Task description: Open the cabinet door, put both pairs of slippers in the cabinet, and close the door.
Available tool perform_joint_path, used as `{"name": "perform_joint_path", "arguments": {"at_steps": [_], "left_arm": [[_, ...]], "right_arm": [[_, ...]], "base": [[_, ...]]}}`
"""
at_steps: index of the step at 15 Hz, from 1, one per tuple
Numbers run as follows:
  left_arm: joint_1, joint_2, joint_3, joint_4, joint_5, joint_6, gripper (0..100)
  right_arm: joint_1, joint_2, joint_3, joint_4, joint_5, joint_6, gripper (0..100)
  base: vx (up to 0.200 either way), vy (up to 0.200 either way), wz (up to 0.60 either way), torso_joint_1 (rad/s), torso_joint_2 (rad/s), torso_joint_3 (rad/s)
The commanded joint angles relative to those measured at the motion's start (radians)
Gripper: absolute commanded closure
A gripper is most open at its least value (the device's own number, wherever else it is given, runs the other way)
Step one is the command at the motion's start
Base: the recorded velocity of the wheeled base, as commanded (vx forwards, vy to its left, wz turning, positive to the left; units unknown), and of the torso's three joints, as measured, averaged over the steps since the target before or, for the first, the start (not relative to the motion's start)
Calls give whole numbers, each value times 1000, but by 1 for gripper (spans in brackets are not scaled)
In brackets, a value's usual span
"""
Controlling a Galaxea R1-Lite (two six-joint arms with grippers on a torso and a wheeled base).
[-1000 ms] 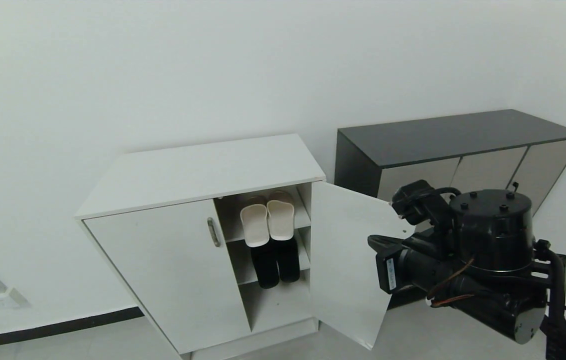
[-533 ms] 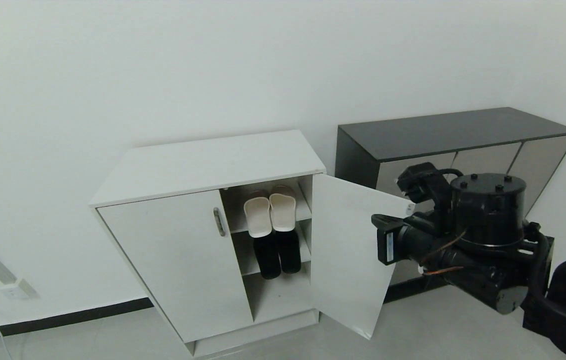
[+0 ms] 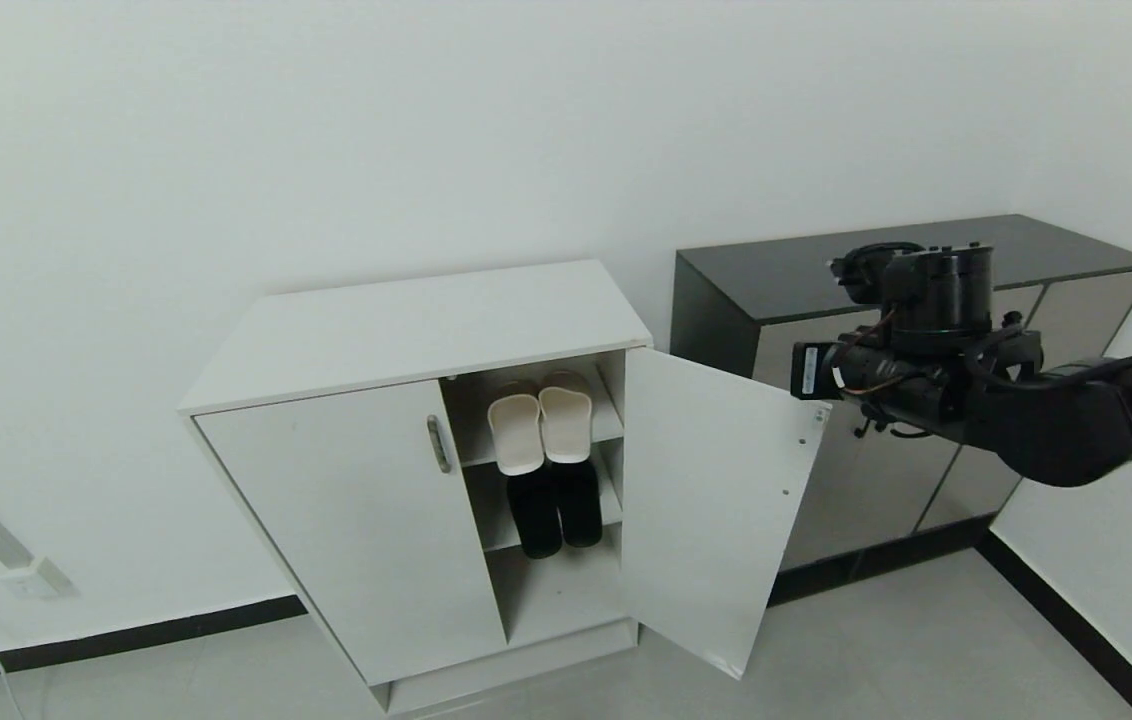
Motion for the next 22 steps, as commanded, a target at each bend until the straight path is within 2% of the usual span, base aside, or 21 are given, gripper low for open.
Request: {"name": "perform_joint_path", "arguments": {"at_steps": [1, 8, 22], "left_arm": [[0, 1, 0, 0, 0, 0, 100], [0, 1, 0, 1, 0, 0, 100], [0, 1, 0, 0, 0, 0, 100]], "right_arm": [[-55, 110, -85, 9, 5, 2, 100], [-110, 254, -207, 11, 41, 15, 100], [-82, 260, -168, 11, 38, 14, 100]], "base": [[0, 0, 0, 0, 0, 0], [0, 0, 0, 0, 0, 0], [0, 0, 0, 0, 0, 0]]}}
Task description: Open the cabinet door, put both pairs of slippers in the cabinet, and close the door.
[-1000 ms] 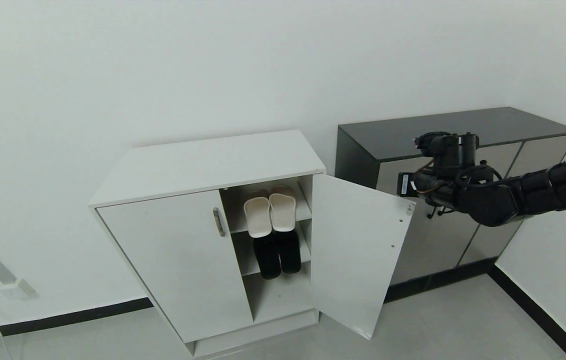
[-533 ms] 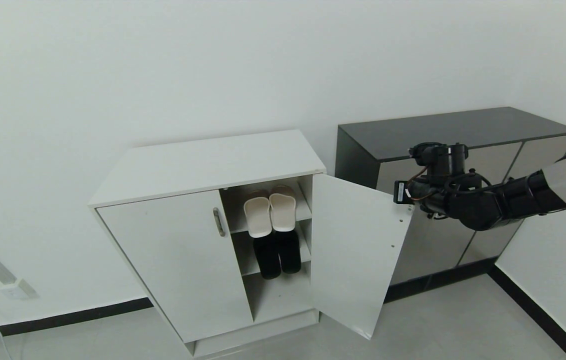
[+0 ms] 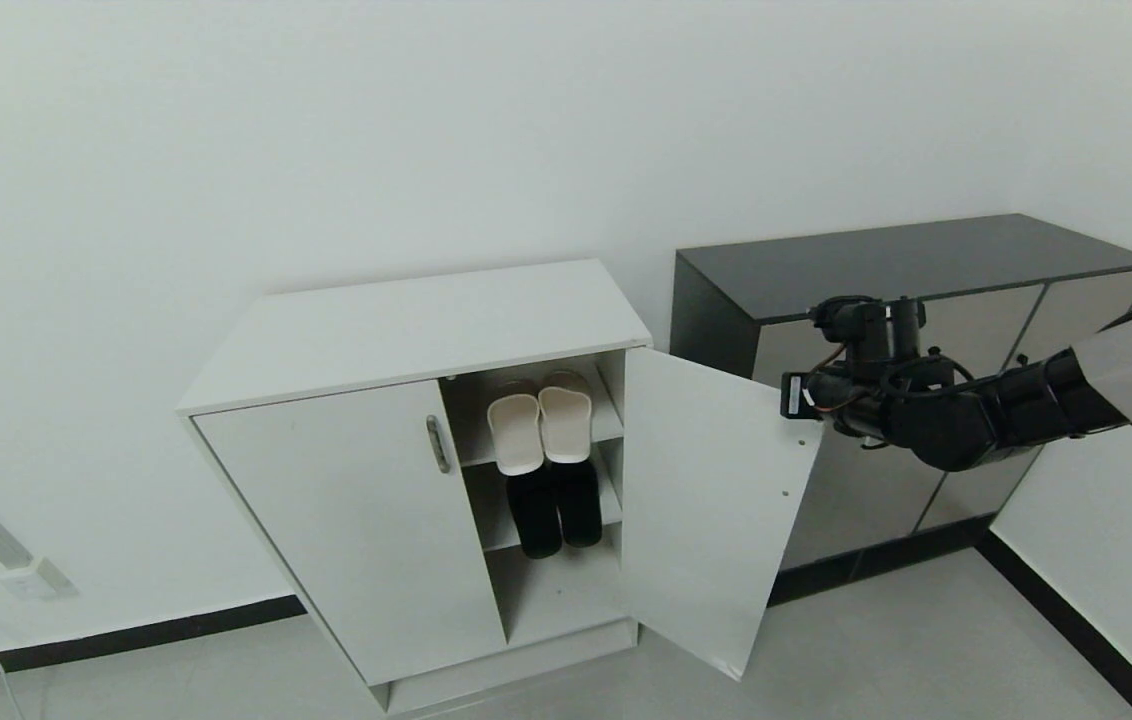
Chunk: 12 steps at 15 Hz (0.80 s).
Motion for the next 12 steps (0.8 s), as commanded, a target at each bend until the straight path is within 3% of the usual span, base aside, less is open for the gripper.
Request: {"name": "perform_joint_path", "arguments": {"at_steps": [1, 9, 12], "left_arm": [[0, 1, 0, 1, 0, 0, 100], [0, 1, 0, 0, 0, 0, 100], [0, 1, 0, 0, 0, -2, 100]], "right_arm": [[21, -21, 24, 0, -2, -1, 100], [245, -216, 256, -7, 3, 13, 100], [320, -243, 285, -9, 4, 28, 100]], "base": [[0, 0, 0, 0, 0, 0], [0, 0, 0, 0, 0, 0], [0, 0, 0, 0, 0, 0]]}}
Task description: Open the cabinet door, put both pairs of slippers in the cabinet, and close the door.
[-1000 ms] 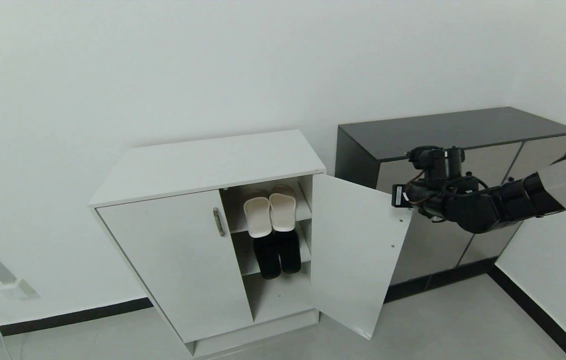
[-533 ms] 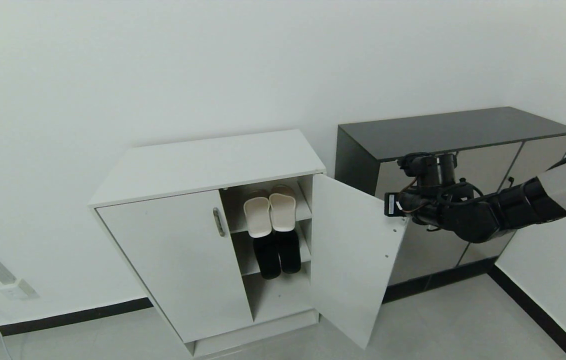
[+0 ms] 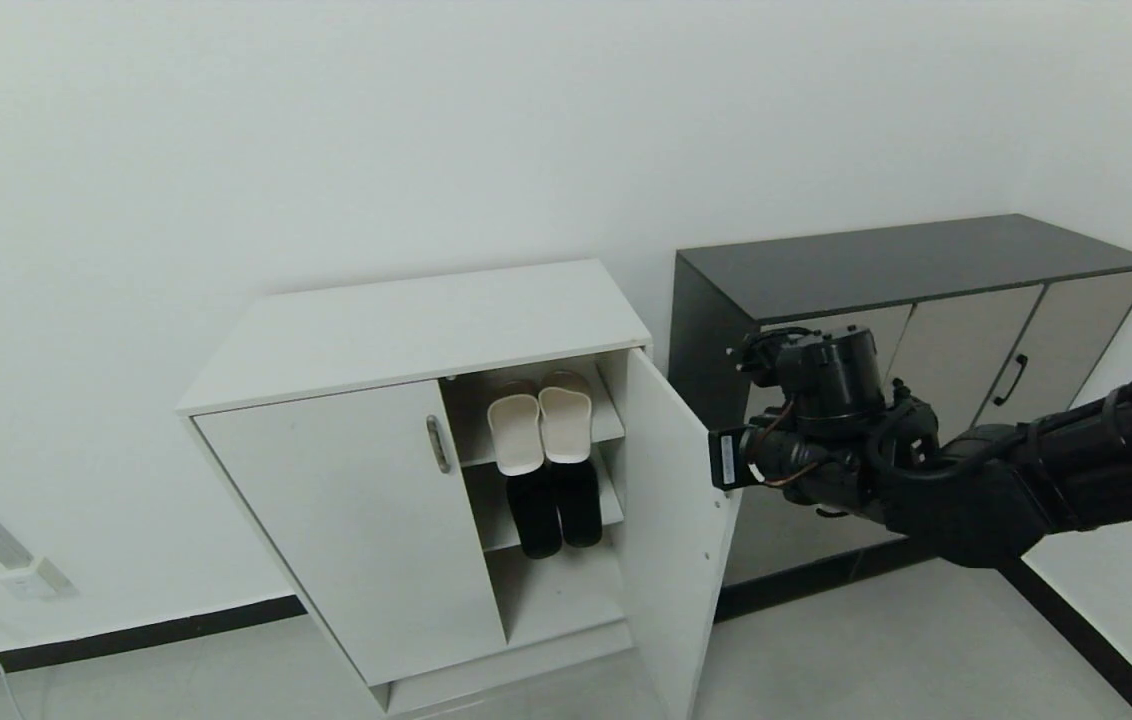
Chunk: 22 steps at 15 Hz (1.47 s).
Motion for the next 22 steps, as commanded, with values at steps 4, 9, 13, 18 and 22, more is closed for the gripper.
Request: {"name": "perform_joint_path", "arguments": {"at_steps": [4, 9, 13, 18, 22], "left_arm": [[0, 1, 0, 0, 2, -1, 100], [0, 1, 0, 0, 2, -1, 100], [0, 1, 0, 0, 2, -1, 100], [0, 1, 0, 0, 3, -3, 100], [0, 1, 0, 0, 6, -1, 100]], "right_arm": [[64, -38, 49, -59, -1, -18, 100], [75, -39, 73, -80, -2, -44, 100], [78, -50, 96, -86, 1, -63, 100], [76, -48, 109, -134, -1, -73, 100], [69, -67, 142, -188, -27, -116, 100]], "base": [[0, 0, 0, 0, 0, 0], [0, 0, 0, 0, 0, 0], [0, 0, 600, 2, 2, 6], [0, 0, 480, 6, 3, -1], [0, 0, 0, 0, 0, 0]]}}
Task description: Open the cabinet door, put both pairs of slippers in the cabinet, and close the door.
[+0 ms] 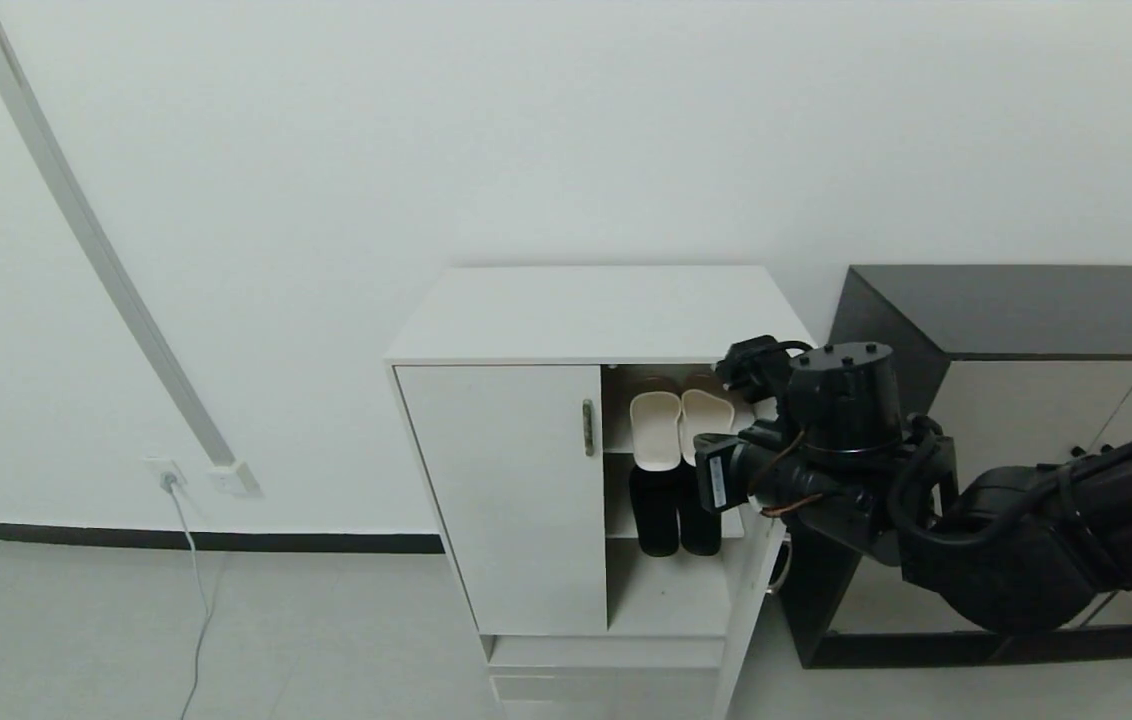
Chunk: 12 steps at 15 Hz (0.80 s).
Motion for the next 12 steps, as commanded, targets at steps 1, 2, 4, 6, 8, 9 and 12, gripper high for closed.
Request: {"name": "perform_joint_path", "arguments": {"at_steps": [1, 2, 4, 6, 8, 9, 12], "left_arm": [[-1, 1, 0, 1, 1, 0, 100], [-1, 1, 0, 1, 1, 0, 100], [-1, 1, 0, 1, 1, 0, 100], [-1, 1, 0, 1, 1, 0, 100], [-1, 1, 0, 1, 0, 0, 100], [-1, 1, 0, 1, 0, 1, 100], [-1, 1, 0, 1, -2, 1, 100]], "right_arm": [[-8, -27, 10, -4, -15, -3, 100], [-20, -42, 11, -2, -29, -9, 100], [-66, -84, 36, 4, -50, -47, 100], [-97, -116, 50, 21, -58, -55, 100], [-126, -153, 77, 54, -58, -55, 100], [-143, -197, 106, 91, -58, -55, 100], [-163, -233, 156, 142, -56, -55, 100]], "base": [[0, 0, 0, 0, 0, 0], [0, 0, 0, 0, 0, 0], [0, 0, 0, 0, 0, 0], [0, 0, 0, 0, 0, 0], [0, 0, 0, 0, 0, 0], [0, 0, 0, 0, 0, 0], [67, 0, 0, 1, 2, 2]]}}
